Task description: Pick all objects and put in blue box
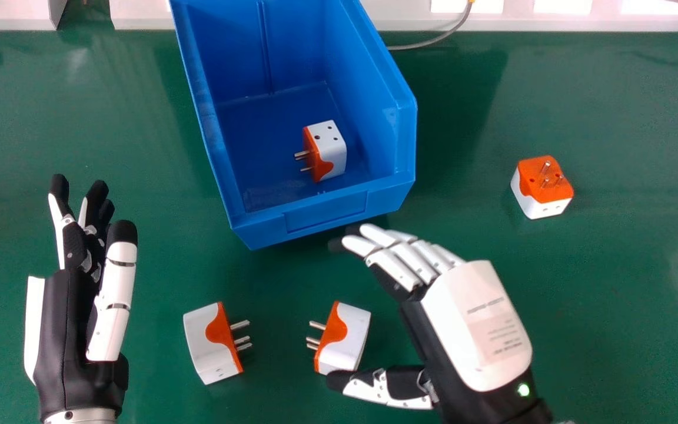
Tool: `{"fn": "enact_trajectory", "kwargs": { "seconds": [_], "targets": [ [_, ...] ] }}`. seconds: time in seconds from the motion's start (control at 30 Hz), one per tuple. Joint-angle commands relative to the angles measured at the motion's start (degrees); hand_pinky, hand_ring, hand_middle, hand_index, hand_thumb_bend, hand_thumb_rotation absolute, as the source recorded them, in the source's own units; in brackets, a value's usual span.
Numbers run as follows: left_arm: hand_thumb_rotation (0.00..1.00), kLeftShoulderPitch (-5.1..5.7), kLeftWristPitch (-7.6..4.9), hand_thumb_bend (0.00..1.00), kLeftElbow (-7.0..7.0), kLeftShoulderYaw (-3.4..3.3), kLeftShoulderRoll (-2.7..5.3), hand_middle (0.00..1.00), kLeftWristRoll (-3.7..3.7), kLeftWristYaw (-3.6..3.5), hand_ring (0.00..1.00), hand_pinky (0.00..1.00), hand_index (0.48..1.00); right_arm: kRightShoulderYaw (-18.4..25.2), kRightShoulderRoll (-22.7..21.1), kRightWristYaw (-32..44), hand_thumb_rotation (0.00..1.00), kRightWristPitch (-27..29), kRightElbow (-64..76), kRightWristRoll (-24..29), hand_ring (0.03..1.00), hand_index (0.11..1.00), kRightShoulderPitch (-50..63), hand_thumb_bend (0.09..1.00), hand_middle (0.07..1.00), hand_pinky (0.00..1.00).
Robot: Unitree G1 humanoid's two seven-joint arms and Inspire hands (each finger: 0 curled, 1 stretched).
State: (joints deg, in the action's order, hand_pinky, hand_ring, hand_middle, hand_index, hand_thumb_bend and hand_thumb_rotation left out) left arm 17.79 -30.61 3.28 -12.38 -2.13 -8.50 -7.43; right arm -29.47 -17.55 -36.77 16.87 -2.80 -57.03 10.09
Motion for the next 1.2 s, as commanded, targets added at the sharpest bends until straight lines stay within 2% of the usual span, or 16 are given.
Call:
{"fn": "enact_trajectory", "kwargs": {
  "seconds": [0.0,0.1,0.2,0.27,0.4,0.43,0.5,0.57,0.6,0.7,0.8,0.93,1.13,1.17],
  "targets": [
    [0.72,0.03,-1.40,0.36,-0.92,-0.25,-0.50,0.98,-0.86,-0.39,0.98,1.00,0.964,-0.37,0.97,0.04,0.26,-0.31,-0.37,-0.35,0.768,0.776,-1.18,0.726,0.802,0.65],
    [0.71,0.48,-0.68,0.36,-1.70,-0.34,-0.47,0.98,-0.95,-0.13,0.98,0.99,0.955,-0.98,1.73,1.40,0.25,-1.35,-1.29,-0.34,0.772,0.776,-1.60,0.734,0.804,0.65],
    [0.71,0.48,-0.81,0.35,-1.77,-0.49,-0.57,0.98,-0.46,0.21,0.98,0.99,0.958,-1.48,2.44,1.98,0.24,-2.21,-2.54,-0.43,0.758,0.758,-2.14,0.736,0.790,0.65],
    [0.70,0.39,-0.62,0.36,-1.85,-0.51,-0.54,0.97,-0.69,0.22,0.98,0.99,0.956,-1.69,2.74,2.70,0.21,-2.58,-3.38,-0.03,0.748,0.748,-2.53,0.745,0.780,0.64],
    [0.70,0.21,-0.72,0.37,-1.74,-0.49,-0.95,0.98,-0.72,-0.15,0.98,1.00,0.958,-2.28,3.22,2.99,0.19,-3.79,-5.27,-0.48,0.740,0.738,-3.50,0.752,0.770,0.63],
    [0.70,0.12,-0.71,0.38,-1.69,-0.43,-1.06,0.98,-1.20,-0.51,0.98,1.00,0.959,-2.42,3.44,2.86,0.19,-3.91,-5.91,-0.43,0.741,0.738,-3.86,0.742,0.771,0.63],
    [0.70,0.09,-0.68,0.36,-1.77,-0.39,-1.13,0.98,-1.17,-0.46,0.98,1.00,0.959,-2.72,3.77,3.20,0.19,-4.53,-6.81,-0.45,0.740,0.738,-4.44,0.739,0.771,0.63],
    [0.71,0.19,-0.79,0.36,-1.95,-0.37,-1.10,0.98,-0.33,0.05,0.98,1.00,0.960,-3.00,4.13,3.58,0.18,-5.03,-7.73,-0.29,0.749,0.744,-4.87,0.731,0.778,0.64],
    [0.71,0.25,-0.83,0.35,-2.01,-0.35,-1.10,0.98,-0.17,0.15,0.98,0.99,0.960,-3.17,4.24,3.71,0.18,-5.30,-8.18,-0.28,0.753,0.748,-5.08,0.727,0.782,0.64],
    [0.72,0.41,-0.64,0.34,-2.23,-0.28,-1.12,0.98,-0.71,-0.14,0.98,1.00,0.961,-3.54,4.65,3.22,0.17,-5.57,-9.84,-0.13,0.751,0.752,-5.78,0.732,0.780,0.65],
    [0.73,0.65,-0.51,0.35,-2.63,-0.32,-1.05,0.98,-0.87,-0.10,0.98,0.99,0.962,-3.75,4.99,2.71,0.14,-5.78,-11.26,-0.07,0.743,0.746,-6.32,0.733,0.772,0.64],
    [0.72,0.84,-0.24,0.36,-3.06,-0.42,-1.23,0.97,0.19,0.45,0.97,0.97,0.960,-4.22,5.40,2.23,0.11,-6.66,-12.93,-0.36,0.738,0.742,-6.98,0.737,0.770,0.64],
    [0.72,0.98,0.00,0.37,-3.34,-0.42,-1.38,0.98,-0.48,0.08,0.98,0.98,0.966,-5.59,5.80,2.03,0.10,-8.50,-15.65,-1.24,0.724,0.733,-8.56,0.721,0.752,0.63],
    [0.72,0.98,0.11,0.38,-3.39,-0.39,-1.45,0.98,-0.86,-0.17,0.98,0.98,0.964,-5.82,5.90,1.88,0.09,-8.65,-16.23,-1.23,0.719,0.727,-8.89,0.722,0.746,0.63]
  ]
}}
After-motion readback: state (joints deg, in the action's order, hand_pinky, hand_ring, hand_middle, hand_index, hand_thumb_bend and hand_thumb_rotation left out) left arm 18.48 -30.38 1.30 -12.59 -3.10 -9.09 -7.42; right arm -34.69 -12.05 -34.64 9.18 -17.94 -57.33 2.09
